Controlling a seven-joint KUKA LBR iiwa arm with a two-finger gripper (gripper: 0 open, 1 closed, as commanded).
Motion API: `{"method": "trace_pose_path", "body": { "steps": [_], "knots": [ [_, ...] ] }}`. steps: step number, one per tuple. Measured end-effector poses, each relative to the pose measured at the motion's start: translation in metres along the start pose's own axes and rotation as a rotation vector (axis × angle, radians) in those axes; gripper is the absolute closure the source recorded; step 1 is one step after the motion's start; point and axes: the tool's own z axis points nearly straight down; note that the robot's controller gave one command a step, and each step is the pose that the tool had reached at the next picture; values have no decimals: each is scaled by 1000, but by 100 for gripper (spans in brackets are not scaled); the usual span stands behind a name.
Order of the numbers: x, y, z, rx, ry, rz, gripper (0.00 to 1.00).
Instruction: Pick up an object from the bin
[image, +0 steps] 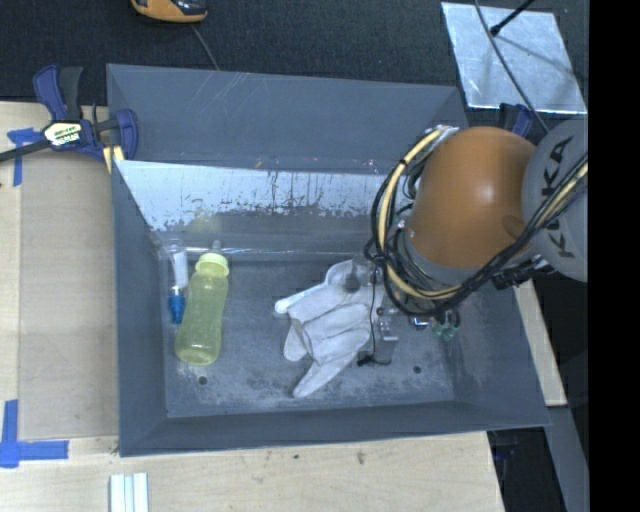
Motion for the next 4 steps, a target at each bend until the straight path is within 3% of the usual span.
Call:
{"method": "trace_pose_path", "body": {
  "steps": [1,2,3,4],
  "knots": [
    [-2,0,-4,-1,-9,1,0],
    [-3,-3,49,0,-15,-18,0],
    [-12,-17,117,1,-13,-114,0],
    [-3,-14,128,1,-14,-111,100]
  ]
}}
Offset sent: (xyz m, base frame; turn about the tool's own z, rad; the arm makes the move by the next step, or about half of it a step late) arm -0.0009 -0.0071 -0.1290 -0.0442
